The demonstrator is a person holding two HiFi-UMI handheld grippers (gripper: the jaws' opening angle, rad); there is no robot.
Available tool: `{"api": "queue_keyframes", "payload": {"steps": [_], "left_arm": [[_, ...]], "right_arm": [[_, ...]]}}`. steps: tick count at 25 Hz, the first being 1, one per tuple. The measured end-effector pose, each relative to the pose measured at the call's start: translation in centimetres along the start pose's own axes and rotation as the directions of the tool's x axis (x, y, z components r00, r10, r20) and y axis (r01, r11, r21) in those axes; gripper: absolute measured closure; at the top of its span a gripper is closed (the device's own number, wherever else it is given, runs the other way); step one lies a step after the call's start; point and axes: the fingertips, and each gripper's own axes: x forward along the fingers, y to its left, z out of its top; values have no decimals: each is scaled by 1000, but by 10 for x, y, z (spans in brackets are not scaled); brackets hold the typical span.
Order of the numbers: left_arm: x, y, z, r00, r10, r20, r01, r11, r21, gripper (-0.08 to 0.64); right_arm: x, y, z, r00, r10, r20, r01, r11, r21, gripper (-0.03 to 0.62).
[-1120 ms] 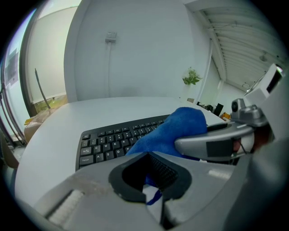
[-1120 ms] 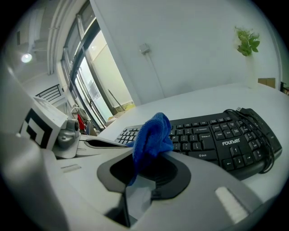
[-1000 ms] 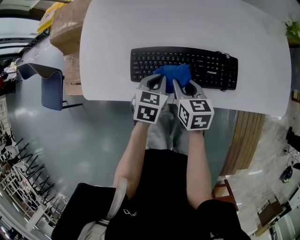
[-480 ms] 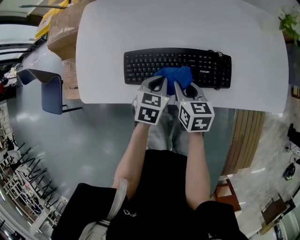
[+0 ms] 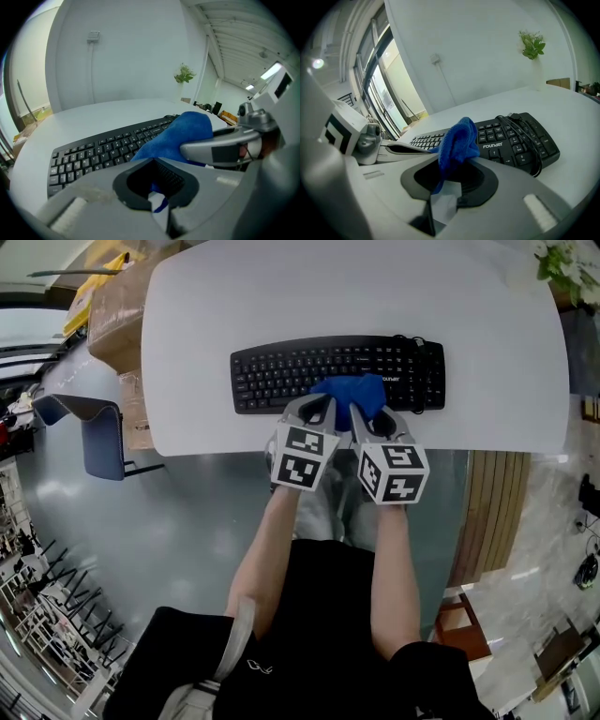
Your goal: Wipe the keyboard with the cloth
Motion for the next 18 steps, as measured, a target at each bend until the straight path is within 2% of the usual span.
{"api": "queue_keyframes", "payload": {"steps": [18], "left_arm": [[24,-43,19,999,-40,-13,41,998,42,564]], "right_arm": [[-24,-46,6,999,-43,15,43,998,35,509]]}}
